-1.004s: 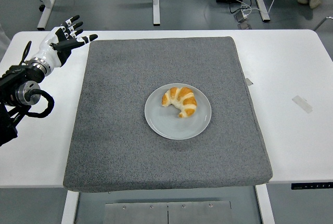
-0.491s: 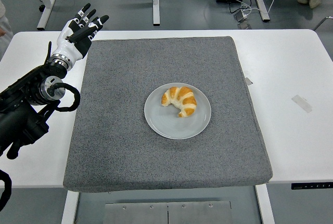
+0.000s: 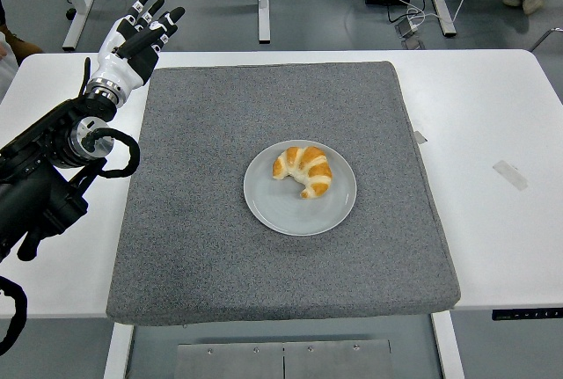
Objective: Place the bread on the plate
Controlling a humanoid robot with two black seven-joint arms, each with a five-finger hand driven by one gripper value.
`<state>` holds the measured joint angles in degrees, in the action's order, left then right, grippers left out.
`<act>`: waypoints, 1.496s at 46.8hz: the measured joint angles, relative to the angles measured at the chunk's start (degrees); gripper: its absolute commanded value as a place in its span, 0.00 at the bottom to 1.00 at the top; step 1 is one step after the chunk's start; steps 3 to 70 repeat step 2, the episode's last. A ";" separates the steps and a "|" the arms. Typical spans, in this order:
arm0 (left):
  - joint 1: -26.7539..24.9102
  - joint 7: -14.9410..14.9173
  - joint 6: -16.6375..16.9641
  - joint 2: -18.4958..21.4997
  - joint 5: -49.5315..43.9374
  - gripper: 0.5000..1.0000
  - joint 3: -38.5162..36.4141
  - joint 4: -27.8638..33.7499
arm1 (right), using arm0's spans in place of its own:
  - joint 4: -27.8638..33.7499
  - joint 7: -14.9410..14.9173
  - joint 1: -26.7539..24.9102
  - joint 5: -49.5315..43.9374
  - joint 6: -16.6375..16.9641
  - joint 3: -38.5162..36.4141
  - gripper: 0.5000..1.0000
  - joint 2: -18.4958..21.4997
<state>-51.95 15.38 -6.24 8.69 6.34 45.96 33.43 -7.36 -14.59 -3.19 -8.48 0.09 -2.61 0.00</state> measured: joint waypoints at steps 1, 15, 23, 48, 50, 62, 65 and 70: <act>0.00 0.00 0.00 0.06 0.02 0.96 0.05 0.00 | 0.00 0.00 0.01 0.00 0.00 0.00 1.00 0.00; 0.00 0.00 0.01 0.10 0.03 0.96 0.09 0.00 | 0.00 -0.01 0.01 0.00 0.00 0.00 1.00 0.00; 0.00 0.00 0.01 0.10 0.03 0.96 0.09 0.00 | 0.00 -0.01 0.01 0.00 0.00 0.00 1.00 0.00; 0.00 0.00 0.01 0.10 0.03 0.96 0.09 0.00 | 0.00 -0.01 0.01 0.00 0.00 0.00 1.00 0.00; 0.00 0.00 0.01 0.10 0.03 0.96 0.09 0.00 | 0.00 -0.01 0.01 0.00 0.00 0.00 1.00 0.00; 0.00 0.00 0.01 0.10 0.03 0.96 0.09 0.00 | 0.00 -0.01 0.01 0.00 0.00 0.00 1.00 0.00; 0.00 0.00 0.01 0.10 0.03 0.96 0.09 0.00 | 0.00 -0.01 0.01 0.00 0.00 0.00 1.00 0.00; 0.00 0.00 0.01 0.10 0.03 0.96 0.09 0.00 | 0.00 -0.01 0.01 0.00 0.00 0.00 1.00 0.00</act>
